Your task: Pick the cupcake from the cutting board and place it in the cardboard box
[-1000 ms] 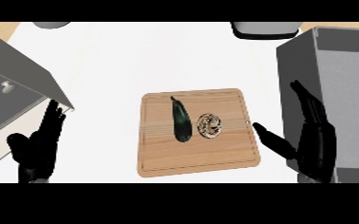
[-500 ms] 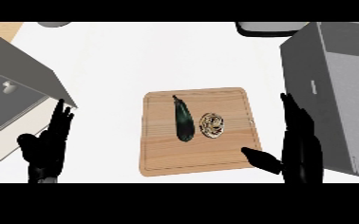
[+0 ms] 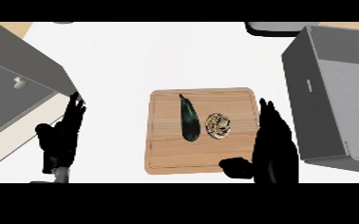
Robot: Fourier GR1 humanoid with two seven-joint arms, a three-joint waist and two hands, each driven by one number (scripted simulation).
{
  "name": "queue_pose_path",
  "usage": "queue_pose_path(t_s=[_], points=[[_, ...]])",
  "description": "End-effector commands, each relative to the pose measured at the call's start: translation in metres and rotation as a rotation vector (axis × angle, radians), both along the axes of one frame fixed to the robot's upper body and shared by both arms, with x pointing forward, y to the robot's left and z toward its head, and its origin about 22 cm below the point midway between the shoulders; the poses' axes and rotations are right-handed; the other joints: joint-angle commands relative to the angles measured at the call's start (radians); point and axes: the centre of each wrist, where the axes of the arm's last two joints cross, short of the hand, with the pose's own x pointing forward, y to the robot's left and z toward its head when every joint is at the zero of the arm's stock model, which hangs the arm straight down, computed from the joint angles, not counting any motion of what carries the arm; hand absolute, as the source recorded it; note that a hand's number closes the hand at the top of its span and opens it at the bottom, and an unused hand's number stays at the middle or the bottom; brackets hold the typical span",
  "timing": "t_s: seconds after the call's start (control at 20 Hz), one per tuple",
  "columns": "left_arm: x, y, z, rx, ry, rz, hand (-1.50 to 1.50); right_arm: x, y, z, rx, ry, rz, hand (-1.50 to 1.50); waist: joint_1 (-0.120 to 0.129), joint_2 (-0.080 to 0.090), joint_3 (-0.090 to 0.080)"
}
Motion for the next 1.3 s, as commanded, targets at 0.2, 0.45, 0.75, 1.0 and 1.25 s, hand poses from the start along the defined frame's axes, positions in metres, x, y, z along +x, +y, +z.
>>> queue_pose_path(t_s=[0.2, 0.45, 0.75, 1.0, 1.25], points=[[0.025, -0.005, 0.005, -0.001, -0.034, 0.011, 0.00, 0.015, 0.034, 0.004, -0.009, 0.194, -0.129, -1.50, 0.017, 0.004, 0.004], [0.020, -0.012, -0.005, 0.009, -0.019, 0.013, 0.00, 0.028, 0.029, 0.008, 0.016, 0.201, -0.142, -1.50, 0.017, 0.002, 0.004], [0.028, 0.010, 0.000, -0.007, -0.018, 0.002, 0.00, 0.049, 0.030, -0.001, -0.010, 0.249, -0.163, -1.50, 0.026, 0.004, 0.003], [0.036, 0.011, 0.004, -0.006, -0.023, -0.002, 0.00, 0.061, 0.027, -0.007, -0.008, 0.260, -0.199, -1.50, 0.021, 0.003, 0.004], [0.031, -0.002, -0.005, 0.017, -0.006, -0.008, 0.00, 0.076, 0.026, -0.007, 0.007, 0.289, -0.204, -1.50, 0.027, 0.002, 0.005]])
